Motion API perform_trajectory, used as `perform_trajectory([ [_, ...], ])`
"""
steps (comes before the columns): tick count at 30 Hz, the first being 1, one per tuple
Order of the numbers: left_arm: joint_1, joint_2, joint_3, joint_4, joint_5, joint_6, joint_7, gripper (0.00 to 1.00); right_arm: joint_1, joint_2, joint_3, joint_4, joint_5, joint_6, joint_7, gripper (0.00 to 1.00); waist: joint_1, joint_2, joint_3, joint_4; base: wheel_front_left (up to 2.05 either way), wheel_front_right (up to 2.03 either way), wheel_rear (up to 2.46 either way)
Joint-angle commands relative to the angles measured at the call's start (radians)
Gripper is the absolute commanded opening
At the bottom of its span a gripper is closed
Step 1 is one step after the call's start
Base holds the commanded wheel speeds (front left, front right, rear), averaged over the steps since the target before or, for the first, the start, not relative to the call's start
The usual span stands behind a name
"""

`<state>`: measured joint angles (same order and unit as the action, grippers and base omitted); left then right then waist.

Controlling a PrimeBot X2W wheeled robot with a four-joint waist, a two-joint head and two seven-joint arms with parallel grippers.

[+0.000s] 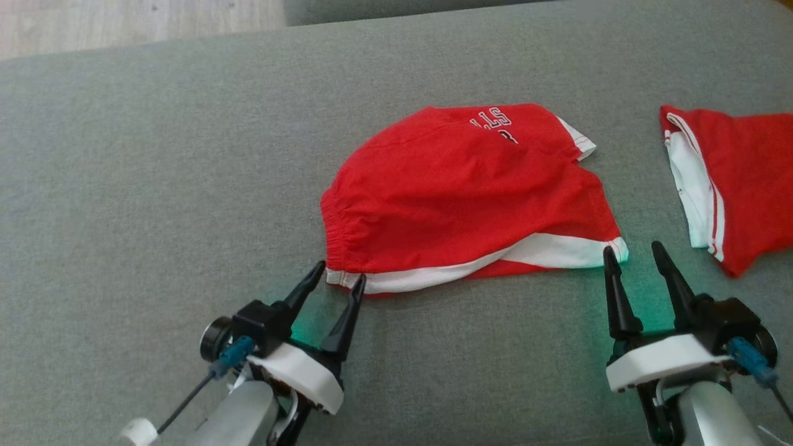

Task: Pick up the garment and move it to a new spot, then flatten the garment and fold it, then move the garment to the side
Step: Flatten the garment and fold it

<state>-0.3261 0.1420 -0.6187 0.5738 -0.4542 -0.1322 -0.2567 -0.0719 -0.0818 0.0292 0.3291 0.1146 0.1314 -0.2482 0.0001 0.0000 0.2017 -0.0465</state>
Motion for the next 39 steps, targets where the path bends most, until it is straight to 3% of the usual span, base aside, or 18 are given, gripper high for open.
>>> perform_trajectory([
  [1, -0.045, 0.022, 0.026, -0.019, -0.012, 0.002, -0.005, 1.00, -0.029, -0.019, 0.023, -0.034, 0.007, -0.001, -0.014, 1.00, -0.0001, 0.0000, 0.009, -0.006, 0.00, 0.00, 0.00],
  [3, -0.055, 0.025, 0.022, -0.014, -0.022, 0.002, -0.005, 1.00, -0.032, -0.020, 0.022, -0.035, 0.008, -0.001, -0.014, 1.00, -0.0001, 0.0000, 0.015, -0.010, 0.00, 0.00, 0.00],
  [4, -0.060, 0.027, 0.016, -0.010, -0.027, 0.002, -0.005, 0.58, -0.032, -0.020, 0.021, -0.034, 0.008, -0.001, -0.014, 1.00, -0.0001, 0.0000, 0.017, -0.012, 0.00, 0.00, 0.00],
  [6, -0.066, 0.030, 0.011, -0.001, -0.039, 0.002, -0.005, 0.00, -0.031, -0.021, 0.020, -0.032, 0.009, -0.001, -0.014, 1.00, -0.0001, 0.0000, 0.021, -0.013, 0.00, 0.00, 0.00],
  [15, -0.054, 0.042, -0.003, -0.004, -0.073, 0.002, -0.005, 0.00, -0.023, -0.013, 0.024, 0.007, 0.035, -0.001, -0.014, 1.00, -0.0001, 0.0000, 0.026, -0.003, 0.00, 0.00, 0.00],
  [31, -0.027, 0.020, -0.014, -0.016, -0.054, 0.002, -0.005, 0.00, -0.130, 0.024, -0.014, 0.225, 0.033, -0.001, -0.014, 1.00, -0.0001, 0.0000, 0.038, 0.027, 0.00, 0.00, 0.00],
  [32, -0.026, 0.019, -0.014, -0.016, -0.054, 0.002, -0.005, 0.00, -0.133, 0.025, -0.017, 0.242, 0.031, -0.001, -0.014, 0.89, -0.0001, 0.0000, 0.037, 0.029, 0.00, 0.00, 0.00],
  [33, -0.025, 0.019, -0.014, -0.016, -0.054, 0.002, -0.005, 0.00, -0.136, 0.025, -0.020, 0.255, 0.031, -0.001, -0.014, 0.50, -0.0001, 0.0000, 0.036, 0.031, 0.00, 0.00, 0.00],
  [35, -0.023, 0.018, -0.012, -0.017, -0.053, 0.002, -0.005, 0.00, -0.139, 0.026, -0.025, 0.272, 0.033, -0.001, -0.014, 0.05, -0.0001, 0.0000, 0.036, 0.034, 0.00, 0.00, 0.00],
  [36, -0.023, 0.017, -0.009, -0.019, -0.052, 0.002, -0.005, 0.00, -0.140, 0.027, -0.027, 0.270, 0.038, -0.001, -0.014, 0.00, -0.0001, 0.0000, 0.035, 0.036, 0.00, 0.00, 0.00],
  [39, -0.022, 0.016, 0.004, -0.028, -0.045, 0.002, -0.005, 0.00, -0.138, 0.028, -0.031, 0.221, 0.055, -0.001, -0.014, 0.00, -0.0001, 0.0000, 0.033, 0.041, 0.00, 0.00, 0.00],
])
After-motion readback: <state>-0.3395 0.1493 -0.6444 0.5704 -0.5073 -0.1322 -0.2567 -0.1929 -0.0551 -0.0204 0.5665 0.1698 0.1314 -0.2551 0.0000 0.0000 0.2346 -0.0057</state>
